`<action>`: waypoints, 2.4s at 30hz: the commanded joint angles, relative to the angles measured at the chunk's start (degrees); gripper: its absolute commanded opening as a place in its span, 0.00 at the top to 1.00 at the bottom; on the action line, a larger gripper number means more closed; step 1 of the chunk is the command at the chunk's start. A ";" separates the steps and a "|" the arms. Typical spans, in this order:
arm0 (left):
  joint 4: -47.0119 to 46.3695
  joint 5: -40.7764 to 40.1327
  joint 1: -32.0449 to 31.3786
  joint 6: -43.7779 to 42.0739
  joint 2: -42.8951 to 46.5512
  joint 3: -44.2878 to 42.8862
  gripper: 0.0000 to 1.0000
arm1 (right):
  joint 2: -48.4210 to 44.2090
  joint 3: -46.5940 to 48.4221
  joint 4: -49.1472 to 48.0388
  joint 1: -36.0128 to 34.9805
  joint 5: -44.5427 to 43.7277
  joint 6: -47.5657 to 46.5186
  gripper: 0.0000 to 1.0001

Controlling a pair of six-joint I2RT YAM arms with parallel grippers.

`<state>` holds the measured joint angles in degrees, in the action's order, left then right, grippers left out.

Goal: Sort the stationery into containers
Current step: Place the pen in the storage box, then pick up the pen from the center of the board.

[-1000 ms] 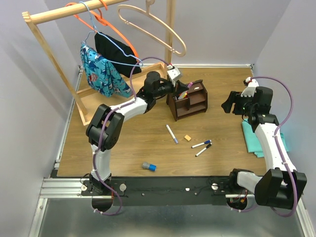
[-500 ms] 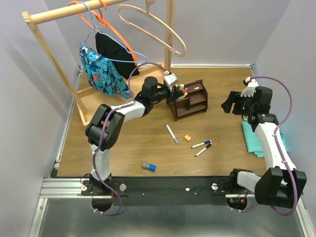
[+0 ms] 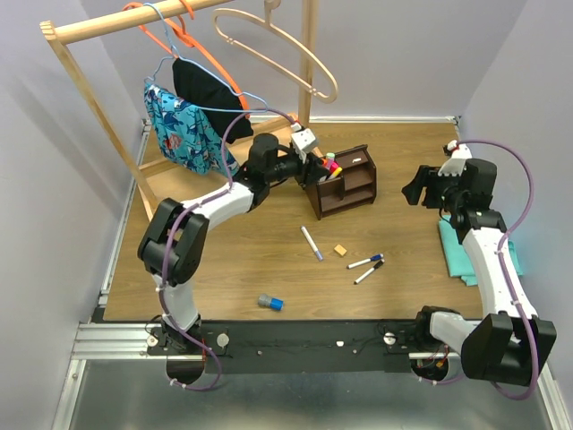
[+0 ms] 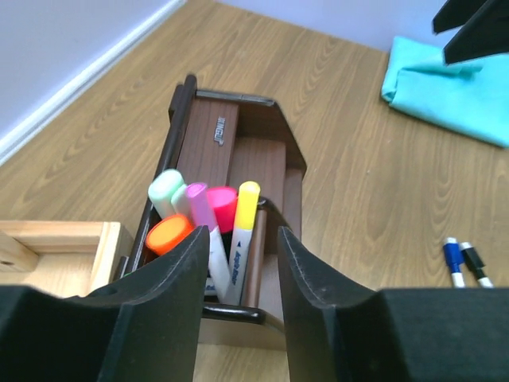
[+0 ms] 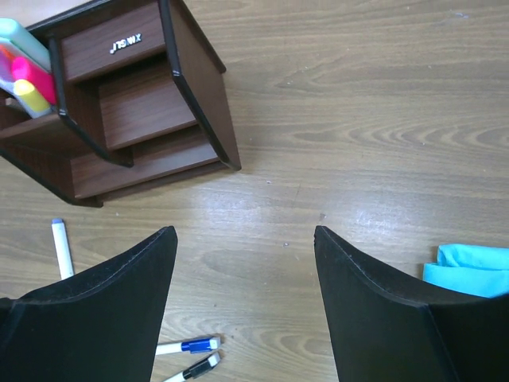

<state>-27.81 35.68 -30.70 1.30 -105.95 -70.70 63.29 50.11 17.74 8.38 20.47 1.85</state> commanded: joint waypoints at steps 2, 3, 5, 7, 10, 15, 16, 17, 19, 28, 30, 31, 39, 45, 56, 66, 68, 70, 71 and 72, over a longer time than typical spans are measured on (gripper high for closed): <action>10.39 4.21 -0.59 -3.39 8.47 -1.55 0.50 | -3.96 -2.82 -1.39 0.49 1.68 1.23 0.23; 12.06 4.83 -0.76 -4.63 9.44 -0.85 0.49 | -4.92 -3.17 -1.39 0.49 1.77 1.32 0.23; 18.30 6.67 -1.47 -10.66 12.51 -0.15 0.48 | -5.89 -4.05 -1.48 0.49 1.94 1.32 0.23; 29.57 10.87 -2.08 -17.70 14.88 0.03 0.48 | -7.29 -4.49 -0.95 0.49 2.38 0.97 0.23; 55.79 14.58 -2.87 -43.40 14.82 -4.78 0.48 | -8.79 -5.11 0.01 0.49 3.17 -0.26 0.23; 88.78 8.98 -5.42 -79.31 9.11 -14.01 0.49 | -10.37 -5.99 2.03 0.49 4.14 -1.41 0.23; 93.25 7.40 -5.86 -84.31 7.09 -14.73 0.50 | -10.55 -6.16 2.13 0.49 4.23 -1.41 0.23; 94.68 6.08 -6.30 -86.71 6.20 -15.17 0.51 | -10.99 -6.25 2.13 0.49 4.23 -1.32 0.23; 95.58 1.77 -8.14 -89.36 4.45 -15.26 0.54 | -11.43 -6.34 2.21 0.49 4.31 -1.06 0.23; 89.87 -7.99 -15.09 -94.90 -0.04 -13.24 0.55 | -13.63 -6.86 3.62 0.49 3.97 -1.23 0.23; 88.55 -8.26 -15.97 -94.90 -0.83 -13.41 0.55 | -13.98 -7.39 3.88 0.49 4.05 -1.23 0.22; 88.37 -8.52 -16.23 -94.64 -2.05 -14.02 0.55 | -14.07 -7.57 3.88 0.49 4.05 -1.14 0.22; 86.00 -10.63 -18.08 -91.30 -8.21 -18.68 0.56 | -14.07 -7.75 3.89 0.49 4.58 -1.23 0.22; 85.12 -11.42 -18.52 -89.37 -12.43 -23.34 0.57 | -13.89 -8.09 3.62 0.49 4.49 -1.32 0.22; 87.58 -12.30 -19.31 -88.93 -16.30 -24.67 0.60 | -12.40 -7.31 3.80 0.49 4.93 -1.41 0.22; 86.26 -14.32 -20.72 -86.56 -17.36 -22.03 0.66 | -11.70 -7.22 3.27 0.49 5.28 -2.73 0.22; 86.17 -14.59 -20.80 -86.12 -17.27 -21.07 0.67 | -11.78 -7.30 3.09 0.49 5.11 -2.64 0.22; 85.91 -14.59 -20.81 -85.33 -17.10 -19.84 0.71 | -11.78 -7.39 3.09 0.49 5.02 -2.55 0.22; 85.73 -14.67 -20.89 -85.24 -17.01 -19.48 0.74 | -11.78 -7.31 3.09 0.49 5.02 -2.55 0.22; 85.47 -14.68 -20.89 -84.89 -17.01 -19.04 0.79 | -11.78 -7.39 3.09 0.49 5.02 -2.46 0.22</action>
<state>57.80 22.44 -50.94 -85.32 -121.91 -93.51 51.35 42.57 20.67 8.38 24.73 -0.08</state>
